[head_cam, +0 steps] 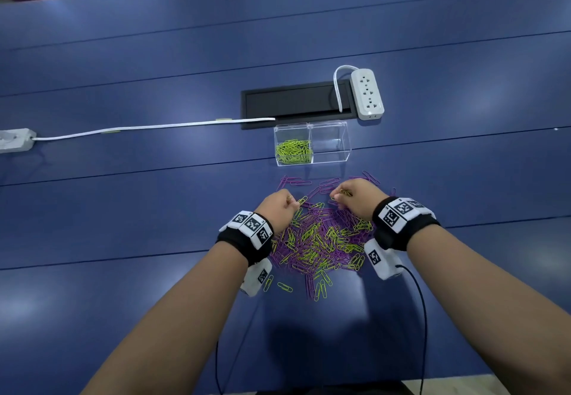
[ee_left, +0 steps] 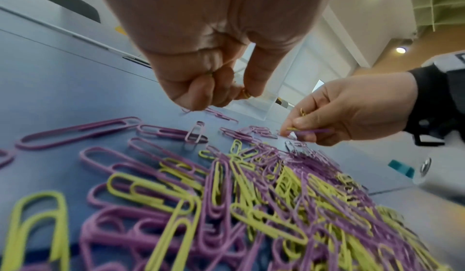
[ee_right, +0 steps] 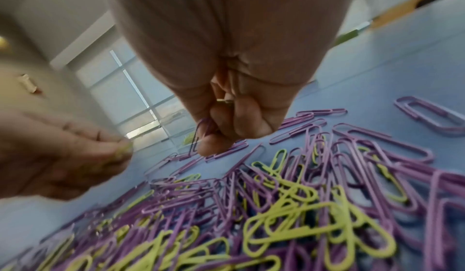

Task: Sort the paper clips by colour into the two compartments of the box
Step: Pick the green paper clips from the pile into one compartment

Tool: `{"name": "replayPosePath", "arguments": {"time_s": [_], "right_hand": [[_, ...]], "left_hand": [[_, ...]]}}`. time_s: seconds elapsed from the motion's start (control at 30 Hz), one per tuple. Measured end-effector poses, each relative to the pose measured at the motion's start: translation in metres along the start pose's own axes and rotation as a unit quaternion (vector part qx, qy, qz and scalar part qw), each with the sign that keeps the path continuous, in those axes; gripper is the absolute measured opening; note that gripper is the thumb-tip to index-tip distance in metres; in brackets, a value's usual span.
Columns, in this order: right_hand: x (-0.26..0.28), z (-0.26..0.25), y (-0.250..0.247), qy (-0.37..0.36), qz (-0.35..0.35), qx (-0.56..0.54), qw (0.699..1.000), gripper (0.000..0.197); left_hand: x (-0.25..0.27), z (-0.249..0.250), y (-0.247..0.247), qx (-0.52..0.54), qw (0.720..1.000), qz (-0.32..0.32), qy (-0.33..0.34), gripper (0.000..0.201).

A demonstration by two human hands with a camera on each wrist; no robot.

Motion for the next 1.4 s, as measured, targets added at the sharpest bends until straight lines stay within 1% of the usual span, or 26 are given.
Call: {"name": "replayPosePath", "arguments": {"time_s": [0.2, 0.33, 0.47, 0.57, 0.63, 0.7, 0.77, 0.83, 0.9, 0.97, 1.03, 1.1, 1.17, 1.23, 1.3, 1.33, 1.37, 1.4], "right_hand": [[-0.002, -0.004, 0.003, 0.019, 0.007, 0.062, 0.998, 0.02], [-0.003, -0.005, 0.0, 0.015, 0.041, 0.026, 0.999, 0.019], [-0.009, -0.016, -0.011, 0.022, 0.062, -0.055, 0.996, 0.02], [-0.021, -0.032, -0.025, 0.025, 0.047, -0.07, 0.996, 0.026], [-0.03, -0.046, -0.035, 0.027, 0.037, -0.07, 0.996, 0.026], [-0.041, -0.062, -0.044, 0.027, 0.037, -0.083, 0.995, 0.024], [-0.056, -0.075, -0.049, 0.029, 0.036, -0.069, 0.997, 0.025], [-0.07, -0.086, -0.052, 0.032, 0.03, -0.055, 0.998, 0.023], [-0.08, -0.097, -0.052, 0.031, 0.024, -0.051, 0.998, 0.025], [-0.084, -0.106, -0.051, 0.027, 0.02, -0.021, 0.999, 0.028], [-0.087, -0.115, -0.048, 0.014, 0.031, 0.013, 0.999, 0.03], [-0.087, -0.118, -0.045, 0.004, 0.041, 0.031, 0.999, 0.032], [-0.089, -0.115, -0.045, -0.005, 0.042, 0.032, 0.999, 0.036], [-0.085, -0.11, -0.048, -0.022, 0.068, 0.015, 0.997, 0.038], [-0.074, -0.1, -0.049, -0.035, 0.105, -0.011, 0.994, 0.032], [-0.065, -0.093, -0.046, -0.039, 0.109, -0.013, 0.993, 0.027], [-0.056, -0.085, -0.039, -0.042, 0.094, 0.002, 0.995, 0.023], [-0.046, -0.076, -0.031, -0.042, 0.064, 0.031, 0.997, 0.022]], "left_hand": [[-0.006, -0.001, -0.011, 0.088, 0.996, 0.023, -0.002, 0.014], [-0.014, 0.01, -0.027, 0.149, 0.987, 0.065, -0.012, 0.012], [-0.037, 0.034, -0.054, 0.073, 0.989, 0.127, -0.002, 0.013], [-0.058, 0.054, -0.071, -0.006, 0.988, 0.154, 0.005, 0.012], [-0.072, 0.062, -0.076, -0.072, 0.987, 0.146, 0.002, 0.018], [-0.082, 0.066, -0.077, -0.129, 0.984, 0.124, 0.0, 0.022], [-0.087, 0.067, -0.077, -0.153, 0.983, 0.103, 0.001, 0.028], [-0.087, 0.066, -0.077, -0.14, 0.985, 0.102, 0.009, 0.034], [-0.083, 0.063, -0.08, -0.092, 0.988, 0.124, 0.02, 0.038], [-0.075, 0.058, -0.083, -0.034, 0.987, 0.157, 0.026, 0.039], [-0.063, 0.05, -0.085, 0.01, 0.98, 0.195, 0.027, 0.033], [-0.049, 0.04, -0.08, 0.029, 0.975, 0.218, 0.031, 0.025], [-0.035, 0.03, -0.068, 0.037, 0.978, 0.206, 0.026, 0.022], [-0.023, 0.023, -0.049, 0.03, 0.985, 0.172, 0.009, 0.022], [-0.013, 0.017, -0.027, 0.005, 0.992, 0.128, -0.002, 0.018], [-0.01, 0.014, -0.016, -0.009, 0.994, 0.105, -0.004, 0.014], [-0.007, 0.011, -0.007, -0.026, 0.996, 0.086, -0.004, 0.01], [-0.004, 0.009, 0.001, -0.044, 0.996, 0.073, -0.006, 0.007]]}}
Point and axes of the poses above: each hand's wrist, its own x-axis away from the middle knuckle, its own y-axis out of the palm, z = x × y, the point moved 2 cm from there along -x, towards the middle knuckle, and after that the axes turned 1 degree about -z, right-handed, at the moved point
